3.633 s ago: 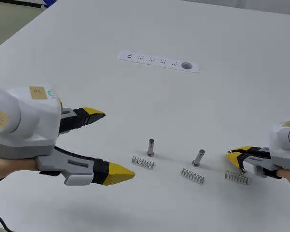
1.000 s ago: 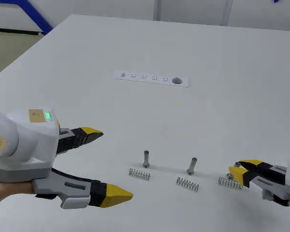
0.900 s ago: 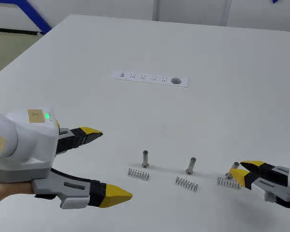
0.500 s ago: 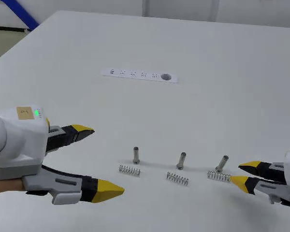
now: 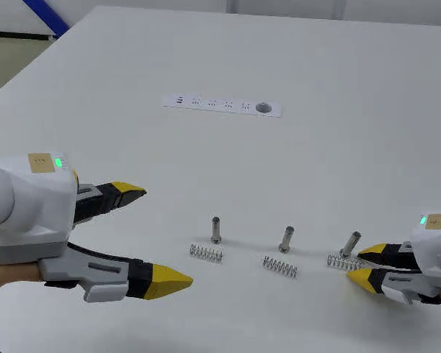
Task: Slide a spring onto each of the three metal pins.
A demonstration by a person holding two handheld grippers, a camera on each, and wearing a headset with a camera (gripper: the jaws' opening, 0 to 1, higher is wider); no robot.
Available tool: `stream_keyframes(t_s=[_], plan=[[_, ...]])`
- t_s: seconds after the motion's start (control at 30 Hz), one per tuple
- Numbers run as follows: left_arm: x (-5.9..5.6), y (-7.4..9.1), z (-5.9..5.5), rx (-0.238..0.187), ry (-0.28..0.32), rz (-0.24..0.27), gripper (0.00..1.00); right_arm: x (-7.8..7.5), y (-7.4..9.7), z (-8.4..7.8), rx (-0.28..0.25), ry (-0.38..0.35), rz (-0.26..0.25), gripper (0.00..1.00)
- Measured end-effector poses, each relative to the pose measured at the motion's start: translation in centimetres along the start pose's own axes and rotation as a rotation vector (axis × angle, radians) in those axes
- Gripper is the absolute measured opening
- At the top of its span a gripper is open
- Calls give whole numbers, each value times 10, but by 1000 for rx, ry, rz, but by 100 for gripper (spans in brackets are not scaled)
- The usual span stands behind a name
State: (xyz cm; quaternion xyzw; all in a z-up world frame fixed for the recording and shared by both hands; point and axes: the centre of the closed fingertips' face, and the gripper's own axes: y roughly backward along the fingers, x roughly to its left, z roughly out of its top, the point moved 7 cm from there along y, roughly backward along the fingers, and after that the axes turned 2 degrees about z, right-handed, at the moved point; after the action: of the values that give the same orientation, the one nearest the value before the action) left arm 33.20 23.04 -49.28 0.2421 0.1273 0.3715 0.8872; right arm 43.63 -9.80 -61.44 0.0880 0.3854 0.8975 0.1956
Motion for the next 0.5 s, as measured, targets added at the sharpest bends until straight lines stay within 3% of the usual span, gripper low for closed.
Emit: stream_keyframes(t_s=[0.1,0.27,0.5], plan=[[0,-1,0,-3,7,-3,90,-1,0,-2,-13,-27,29,18],[0,0,-1,1,14,-3,89,-1,0,-2,-24,-11,54,14],[0,1,-2,1,20,-2,89,4,1,-1,-20,27,52,13]])
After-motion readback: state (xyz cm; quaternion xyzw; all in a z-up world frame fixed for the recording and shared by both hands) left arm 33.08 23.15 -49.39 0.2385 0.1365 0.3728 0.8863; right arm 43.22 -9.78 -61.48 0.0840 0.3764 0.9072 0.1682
